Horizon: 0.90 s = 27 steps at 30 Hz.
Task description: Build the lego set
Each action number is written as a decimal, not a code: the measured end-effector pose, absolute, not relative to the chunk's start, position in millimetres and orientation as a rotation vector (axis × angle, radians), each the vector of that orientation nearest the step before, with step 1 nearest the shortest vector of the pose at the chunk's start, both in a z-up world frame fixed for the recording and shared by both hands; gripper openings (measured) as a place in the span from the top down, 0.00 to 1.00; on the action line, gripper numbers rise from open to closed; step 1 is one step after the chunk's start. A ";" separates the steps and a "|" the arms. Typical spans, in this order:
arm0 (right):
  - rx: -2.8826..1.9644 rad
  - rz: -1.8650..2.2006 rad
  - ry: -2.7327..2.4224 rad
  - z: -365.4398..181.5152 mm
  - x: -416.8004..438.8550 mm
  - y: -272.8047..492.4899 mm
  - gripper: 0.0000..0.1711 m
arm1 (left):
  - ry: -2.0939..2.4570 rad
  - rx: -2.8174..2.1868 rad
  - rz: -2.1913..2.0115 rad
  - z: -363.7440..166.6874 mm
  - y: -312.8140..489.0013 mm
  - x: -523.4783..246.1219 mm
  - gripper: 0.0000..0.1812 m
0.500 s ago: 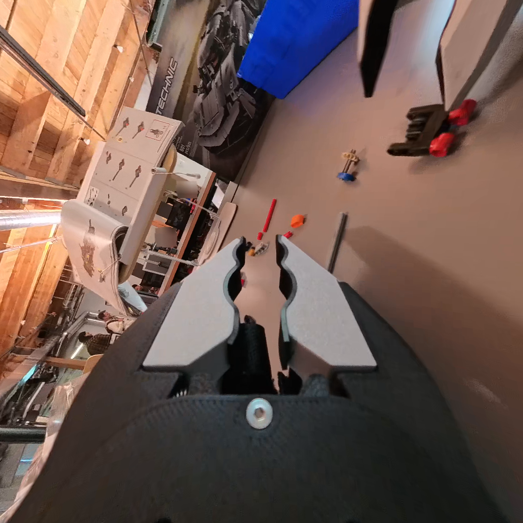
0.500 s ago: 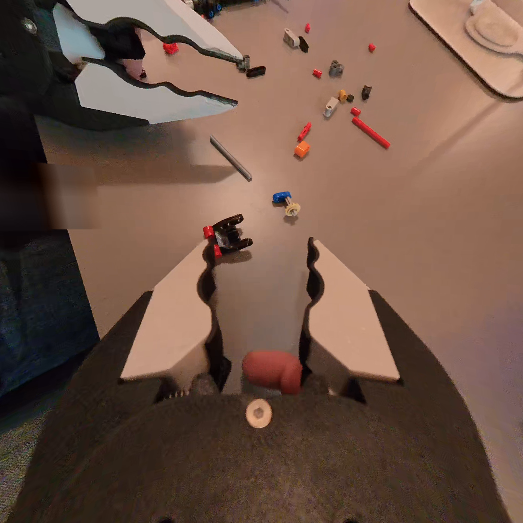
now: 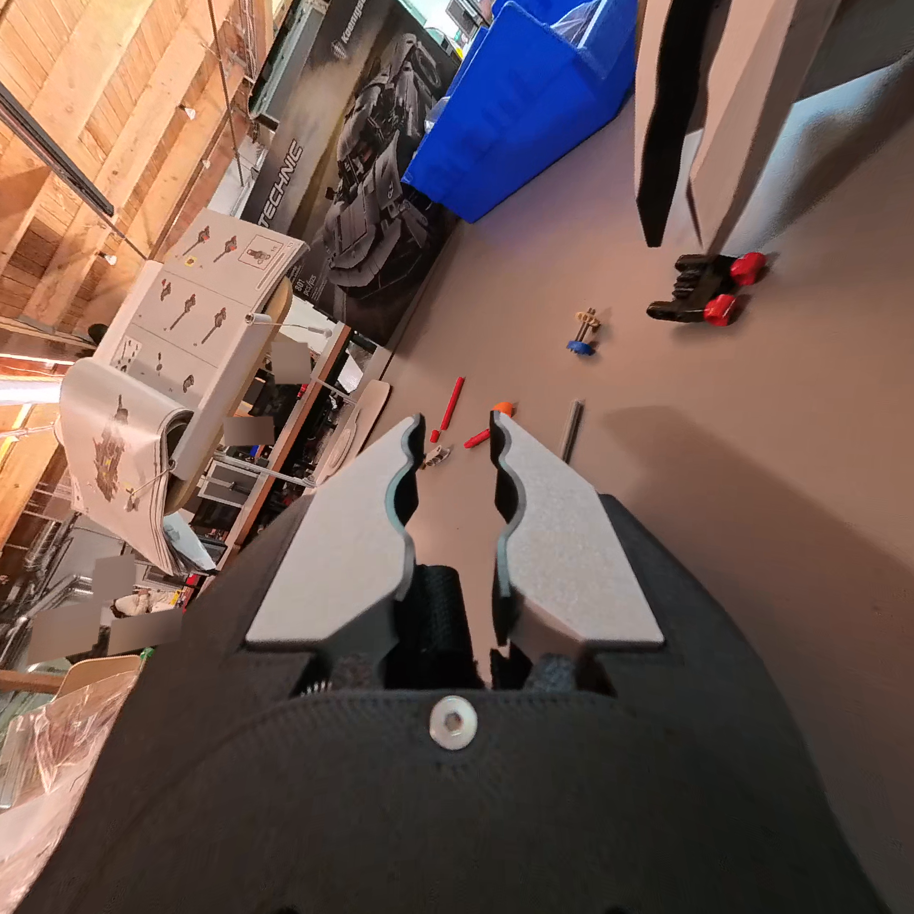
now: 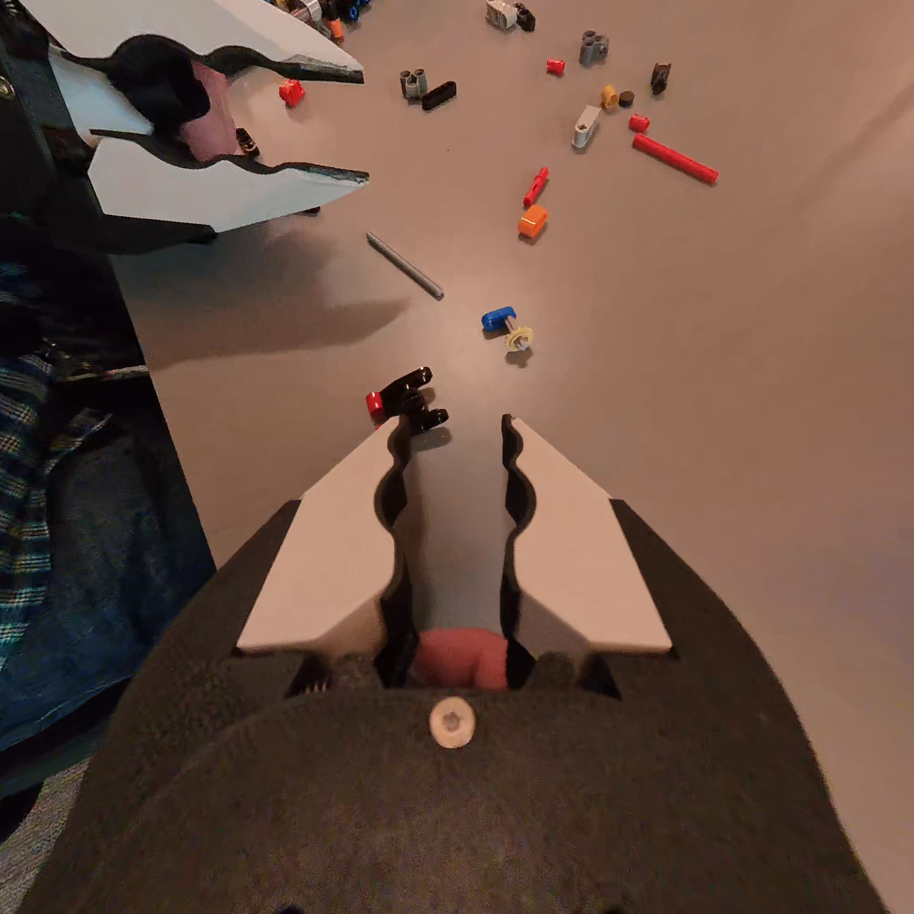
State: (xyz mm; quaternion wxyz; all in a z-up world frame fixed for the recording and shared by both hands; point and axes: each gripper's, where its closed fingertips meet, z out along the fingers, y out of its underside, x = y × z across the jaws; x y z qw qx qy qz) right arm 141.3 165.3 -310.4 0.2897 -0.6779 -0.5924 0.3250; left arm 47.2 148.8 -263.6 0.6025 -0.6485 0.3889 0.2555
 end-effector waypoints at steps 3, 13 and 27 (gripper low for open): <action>-1.831 0.894 -1.558 -309.5 142.5 166.0 0.78 | 0.900 -1.492 0.575 -262.0 147.5 49.3 0.86; -1.807 0.753 -1.365 -297.0 147.0 182.6 0.83 | 0.898 -1.444 0.609 -255.8 147.5 50.5 0.86; -1.687 0.594 -1.626 -314.7 104.7 200.1 0.84 | 1.130 -1.748 0.290 -287.6 181.2 80.3 0.80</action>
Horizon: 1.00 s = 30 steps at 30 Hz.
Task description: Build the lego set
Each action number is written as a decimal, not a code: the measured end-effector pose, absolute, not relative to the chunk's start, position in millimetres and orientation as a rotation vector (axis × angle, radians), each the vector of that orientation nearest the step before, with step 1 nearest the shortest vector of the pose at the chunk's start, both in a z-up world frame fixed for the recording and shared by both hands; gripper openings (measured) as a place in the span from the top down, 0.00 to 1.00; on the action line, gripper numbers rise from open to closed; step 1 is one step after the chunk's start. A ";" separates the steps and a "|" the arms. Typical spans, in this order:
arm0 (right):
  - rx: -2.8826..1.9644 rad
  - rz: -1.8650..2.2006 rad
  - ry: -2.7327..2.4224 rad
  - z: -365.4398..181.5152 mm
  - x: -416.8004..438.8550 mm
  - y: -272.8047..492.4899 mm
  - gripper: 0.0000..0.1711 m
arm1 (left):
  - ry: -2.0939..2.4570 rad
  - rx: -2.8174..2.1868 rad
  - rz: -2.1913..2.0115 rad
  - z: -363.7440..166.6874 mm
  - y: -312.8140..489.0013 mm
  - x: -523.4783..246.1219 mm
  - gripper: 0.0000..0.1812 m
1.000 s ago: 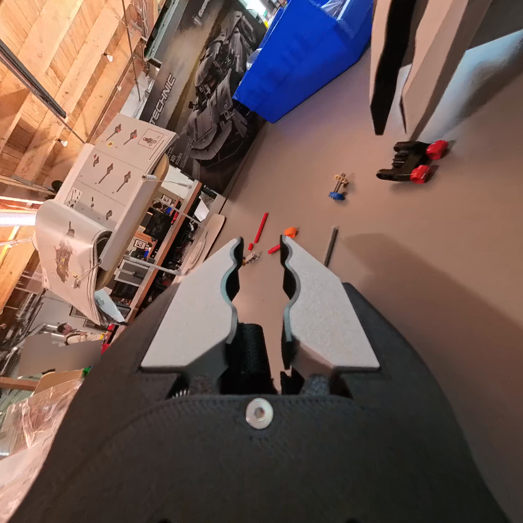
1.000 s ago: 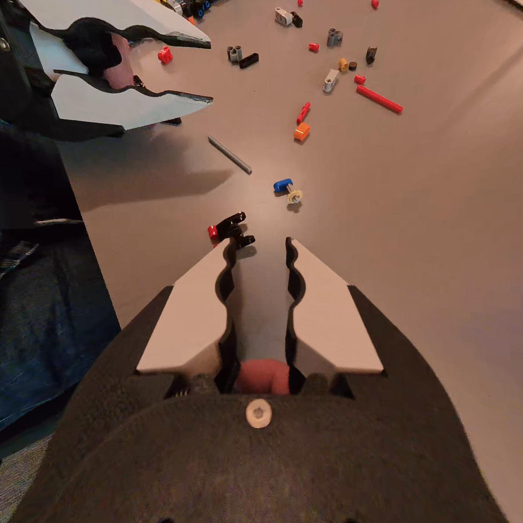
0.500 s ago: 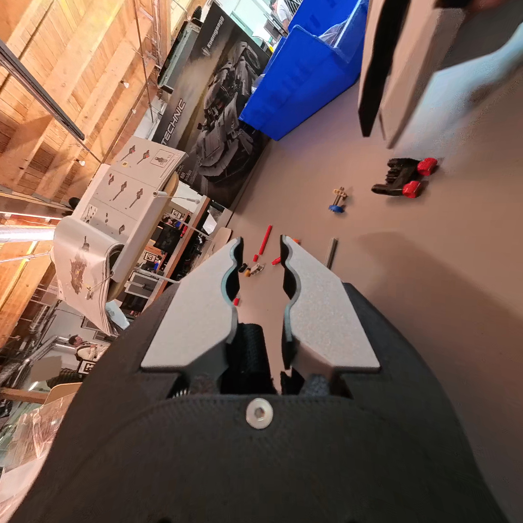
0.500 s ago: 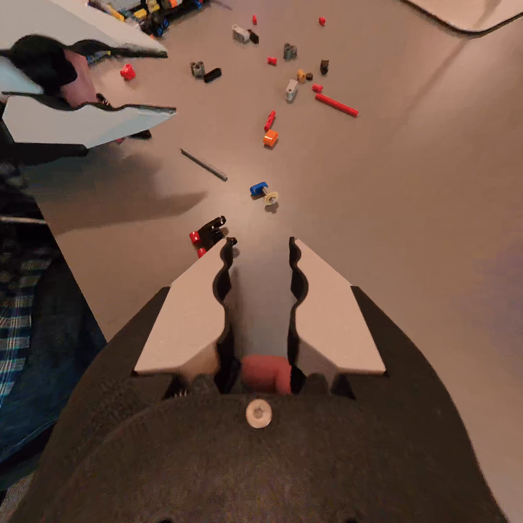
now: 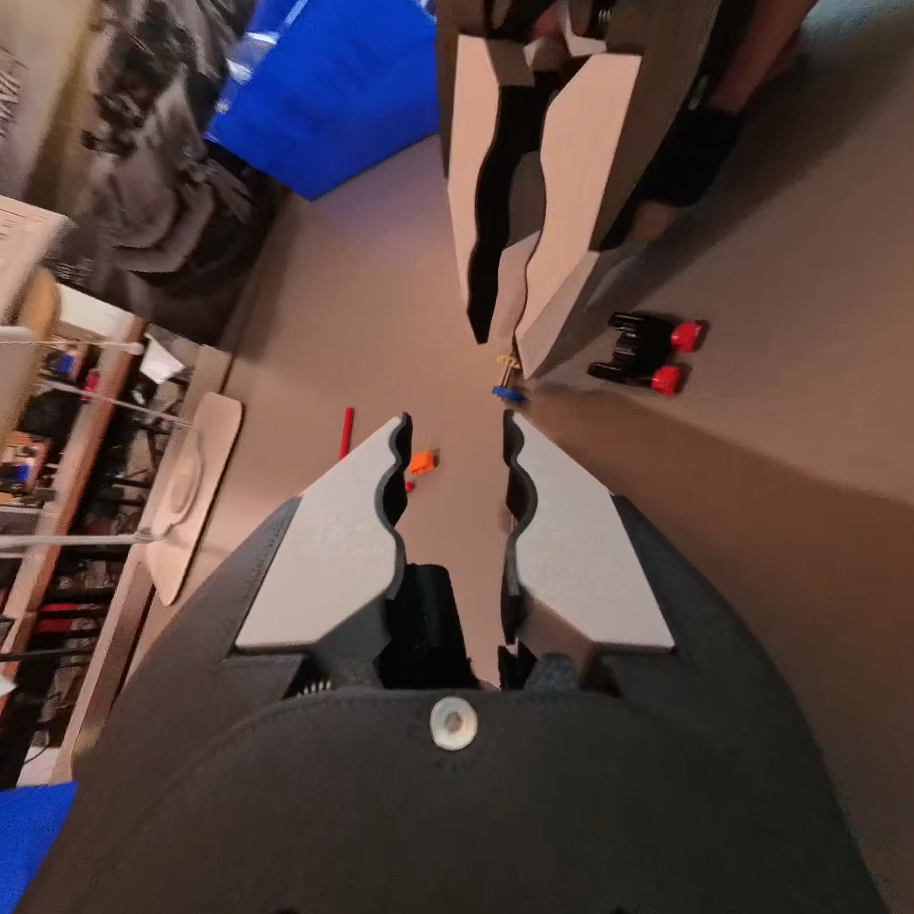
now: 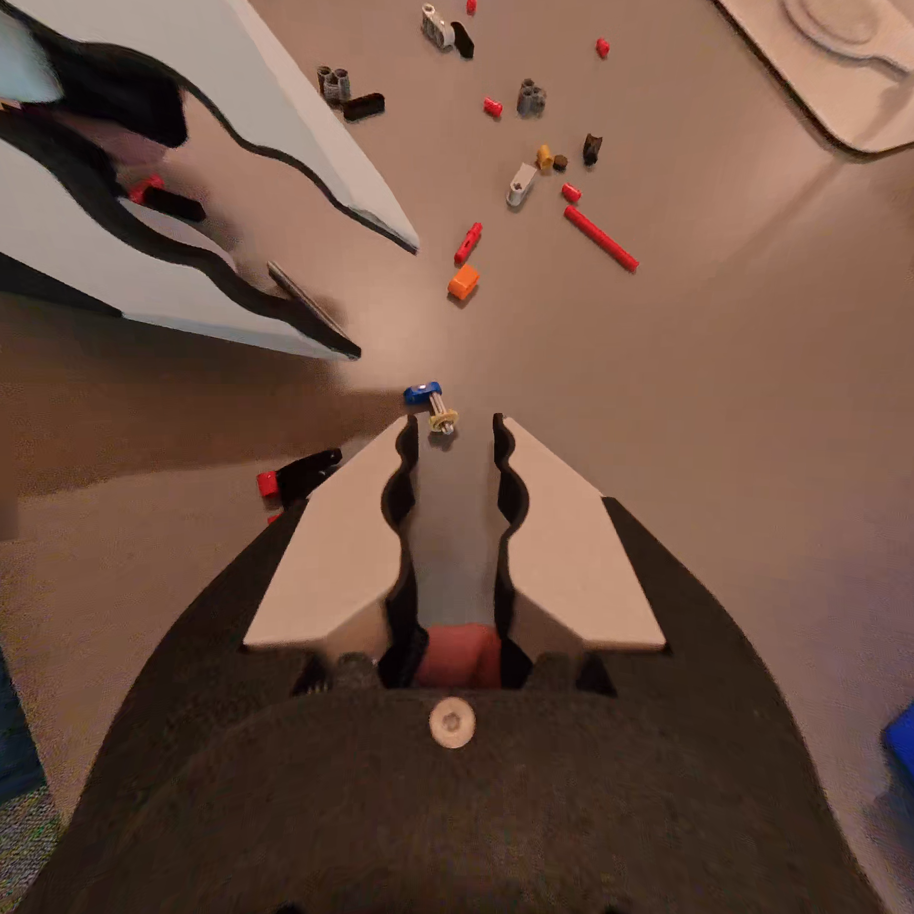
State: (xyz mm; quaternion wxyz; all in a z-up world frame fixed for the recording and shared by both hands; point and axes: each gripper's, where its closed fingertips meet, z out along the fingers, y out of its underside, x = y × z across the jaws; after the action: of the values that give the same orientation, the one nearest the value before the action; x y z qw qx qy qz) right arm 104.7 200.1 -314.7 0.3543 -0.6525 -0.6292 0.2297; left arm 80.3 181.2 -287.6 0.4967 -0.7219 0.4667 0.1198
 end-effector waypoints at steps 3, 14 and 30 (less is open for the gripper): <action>-1.672 0.606 -1.677 -317.4 100.1 199.5 0.90 | 1.219 -1.812 0.279 -301.3 190.5 79.3 0.80; -1.633 0.855 -1.563 -290.8 90.9 197.2 0.96 | 1.226 -1.589 0.182 -272.8 198.8 88.8 0.74; -1.668 1.406 -1.306 -243.5 80.5 194.3 0.95 | 1.229 -1.320 0.298 -242.0 197.0 90.3 0.96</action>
State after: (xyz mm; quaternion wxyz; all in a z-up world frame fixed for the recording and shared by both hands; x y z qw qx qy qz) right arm 80.5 194.3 -243.5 0.2950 -0.6268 -0.4908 0.5284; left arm 90.3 197.0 -242.0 0.6105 -0.5720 0.5324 0.1291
